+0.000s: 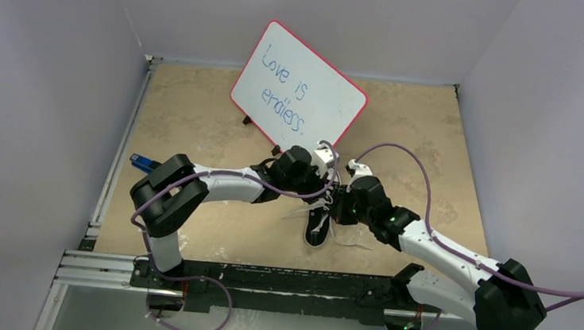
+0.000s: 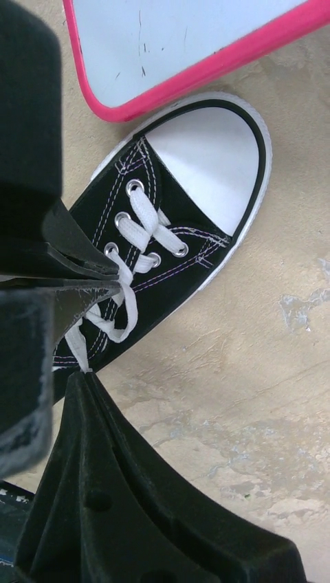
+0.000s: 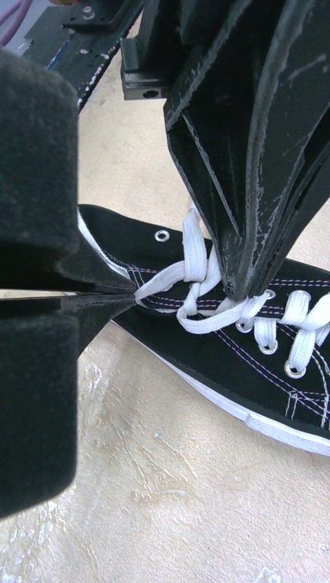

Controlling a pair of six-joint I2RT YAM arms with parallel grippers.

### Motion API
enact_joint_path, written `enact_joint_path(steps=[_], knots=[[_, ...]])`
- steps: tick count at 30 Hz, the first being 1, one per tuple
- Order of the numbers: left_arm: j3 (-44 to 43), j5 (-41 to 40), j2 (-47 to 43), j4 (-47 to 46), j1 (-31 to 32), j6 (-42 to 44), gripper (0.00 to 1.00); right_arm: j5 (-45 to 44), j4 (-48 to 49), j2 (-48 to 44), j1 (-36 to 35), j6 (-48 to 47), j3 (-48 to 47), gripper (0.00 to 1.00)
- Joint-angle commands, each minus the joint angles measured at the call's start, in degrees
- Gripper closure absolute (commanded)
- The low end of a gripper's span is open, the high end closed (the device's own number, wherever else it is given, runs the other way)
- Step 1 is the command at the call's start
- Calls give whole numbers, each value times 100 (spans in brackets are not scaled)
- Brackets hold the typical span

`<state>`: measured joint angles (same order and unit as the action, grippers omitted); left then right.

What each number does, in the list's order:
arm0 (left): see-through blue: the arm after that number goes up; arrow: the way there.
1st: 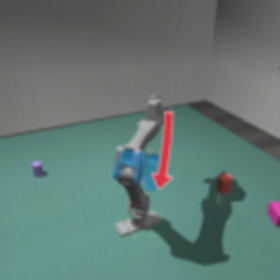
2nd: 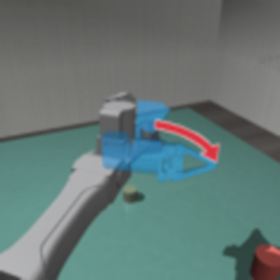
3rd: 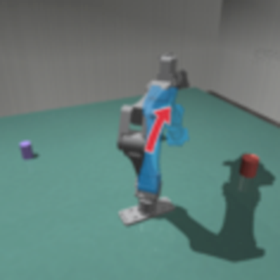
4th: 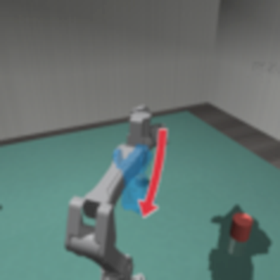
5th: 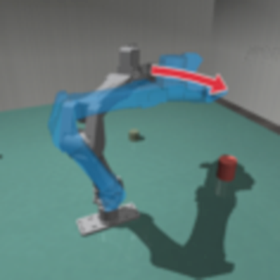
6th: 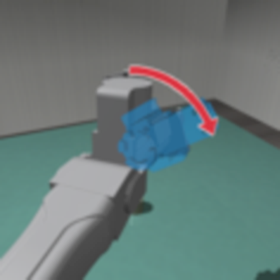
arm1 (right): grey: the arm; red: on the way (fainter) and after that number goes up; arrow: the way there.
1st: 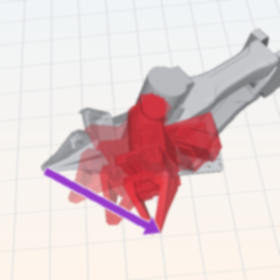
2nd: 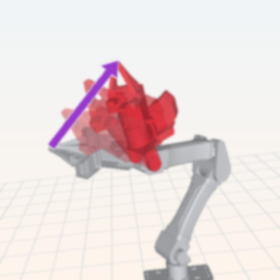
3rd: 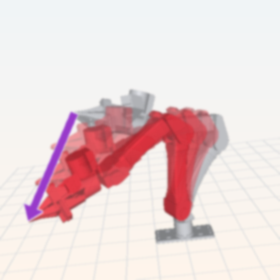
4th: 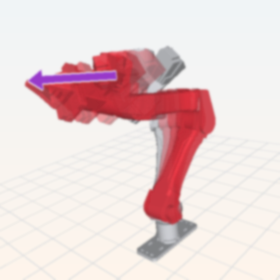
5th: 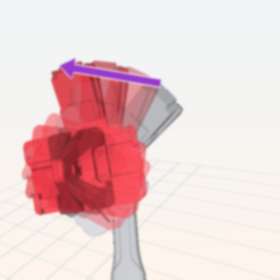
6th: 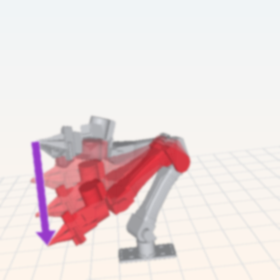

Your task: Tie the shoes

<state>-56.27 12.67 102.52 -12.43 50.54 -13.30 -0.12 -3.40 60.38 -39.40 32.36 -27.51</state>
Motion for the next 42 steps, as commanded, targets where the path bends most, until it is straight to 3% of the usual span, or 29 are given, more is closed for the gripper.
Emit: enact_joint_path(steps=[1,10,24,37,42], knots=[[111,205,-416,-386,-64,-153,100,-197,116,17,43,158,-282,100],[649,909,-519,-1562,-265,-1014,100,-206,558,183,212,293,-318,100],[668,1066,-400,-1611,-276,-1105,100,3,1174,624,494,293,-307,100],[675,875,-367,-1406,-281,-916,76,411,1351,534,531,372,-166,100],[674,833,-369,-1149,-281,-646,73,390,1353,362,538,477,-19,100]])
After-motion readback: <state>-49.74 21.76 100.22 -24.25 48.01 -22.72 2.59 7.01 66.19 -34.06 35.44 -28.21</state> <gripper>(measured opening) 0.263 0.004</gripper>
